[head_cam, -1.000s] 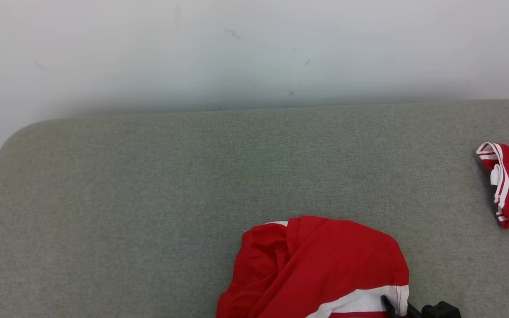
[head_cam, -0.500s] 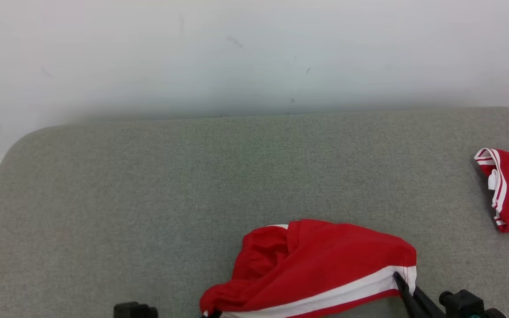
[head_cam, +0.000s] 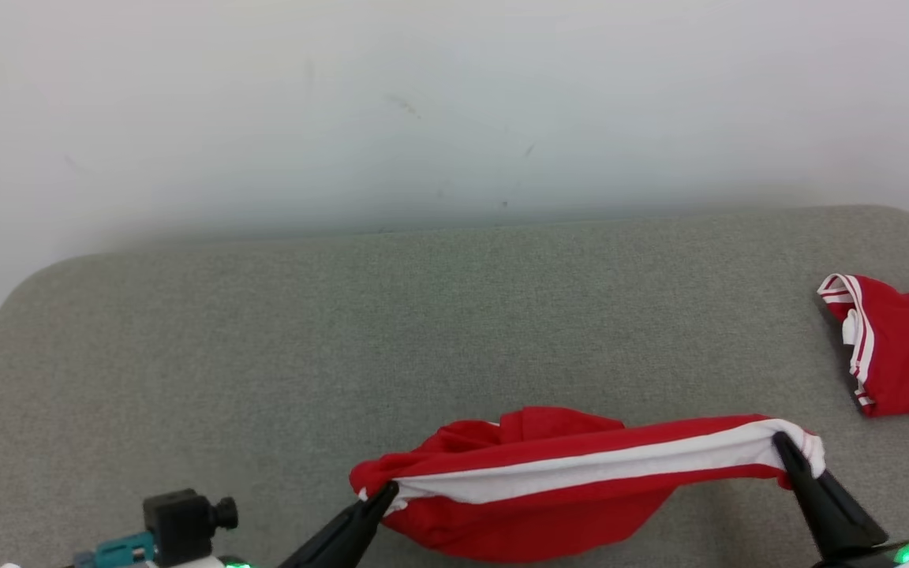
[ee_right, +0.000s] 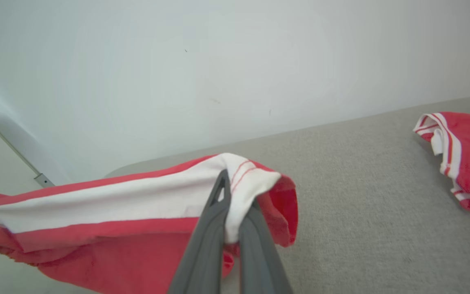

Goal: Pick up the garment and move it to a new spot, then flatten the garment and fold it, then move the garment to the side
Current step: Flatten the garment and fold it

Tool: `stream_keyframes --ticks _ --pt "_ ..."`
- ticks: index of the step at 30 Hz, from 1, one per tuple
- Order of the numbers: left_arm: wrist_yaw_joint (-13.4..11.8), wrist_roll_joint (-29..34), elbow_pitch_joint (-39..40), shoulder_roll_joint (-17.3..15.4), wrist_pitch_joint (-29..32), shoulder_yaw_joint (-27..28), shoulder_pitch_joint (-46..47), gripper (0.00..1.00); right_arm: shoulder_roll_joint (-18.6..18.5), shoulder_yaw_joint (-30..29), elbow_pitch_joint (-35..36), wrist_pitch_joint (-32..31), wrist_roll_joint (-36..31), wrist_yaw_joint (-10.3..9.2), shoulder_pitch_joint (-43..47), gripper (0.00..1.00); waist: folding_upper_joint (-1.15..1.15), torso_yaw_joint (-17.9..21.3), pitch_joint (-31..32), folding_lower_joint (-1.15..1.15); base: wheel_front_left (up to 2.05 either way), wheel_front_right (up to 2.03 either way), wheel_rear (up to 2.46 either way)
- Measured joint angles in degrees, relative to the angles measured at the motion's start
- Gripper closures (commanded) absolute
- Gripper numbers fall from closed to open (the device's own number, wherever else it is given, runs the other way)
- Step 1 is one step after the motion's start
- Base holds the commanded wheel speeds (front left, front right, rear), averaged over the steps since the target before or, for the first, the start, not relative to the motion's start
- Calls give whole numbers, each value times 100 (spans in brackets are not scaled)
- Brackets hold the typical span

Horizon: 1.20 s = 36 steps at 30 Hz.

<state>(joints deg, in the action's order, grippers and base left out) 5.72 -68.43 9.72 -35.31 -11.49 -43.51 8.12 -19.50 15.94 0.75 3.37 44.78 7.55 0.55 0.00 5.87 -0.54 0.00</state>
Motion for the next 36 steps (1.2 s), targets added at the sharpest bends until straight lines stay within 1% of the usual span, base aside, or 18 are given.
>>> stream_keyframes --ticks 5,11,16,19,22,24,26,28,29,30,32,34,36 --pt "-185 -197 1067 -389 151 281 -27 100 -637 -454 1334 -662 1050 0 460 100 0 56 80 0 0 0 0" --pt "-442 -458 2296 -817 421 630 124 100 -1145 -1365 2687 -1156 2181 0 923 100 0 120 102 0 0 0 0" --pt "-622 -733 3002 -1078 745 909 442 100 -1497 -2138 3441 -1496 2886 -1 1194 100 0 124 -16 0 0 0 0" --pt "-656 -906 3137 -1132 949 1093 784 100 -1655 -2480 3646 -1640 3120 0 1170 100 0 113 -188 0 0 0 0" --pt "-698 -950 2966 -1214 1206 1213 1245 100 -1756 -2498 3607 -1775 3136 -1 837 100 0 96 -439 0 0 0 0" --pt "-693 -965 2692 -1192 1417 1225 1616 100 -1792 -2405 3366 -1856 2953 0 385 100 0 83 -649 0 0 0 0" --pt "-678 -932 2296 -1060 1626 1212 2109 100 -1719 -2231 3029 -1894 2722 2 -239 100 1 67 -893 0 0 0 0" --pt "-675 -760 1778 -880 1859 1143 2733 100 -1633 -1996 2590 -2006 2280 1 -992 100 0 45 -1166 0 0 0 0" --pt "-661 -603 1452 -770 1949 1101 3084 100 -1497 -1858 2371 -2061 2161 0 -1448 100 0 33 -1308 0 0 0 0" --pt "-662 -415 1111 -630 2008 1071 3466 100 -1280 -1745 2106 -2090 2065 1 -1940 100 0 22 -1455 0 0 0 0" --pt "-605 -93 388 -290 2063 996 4247 100 -917 -1534 1535 -2117 1568 1 -2985 100 0 4 -1764 1 0 0 0" --pt "-527 313 -328 105 1968 928 5003 100 -480 -1419 916 -2090 1118 0 -3989 100 0 -6 -2069 1 0 0 0" --pt "-379 689 -1024 489 1695 880 5711 100 -107 -1321 359 -1954 635 0 -4821 100 0 -16 -2357 1 0 0 0"
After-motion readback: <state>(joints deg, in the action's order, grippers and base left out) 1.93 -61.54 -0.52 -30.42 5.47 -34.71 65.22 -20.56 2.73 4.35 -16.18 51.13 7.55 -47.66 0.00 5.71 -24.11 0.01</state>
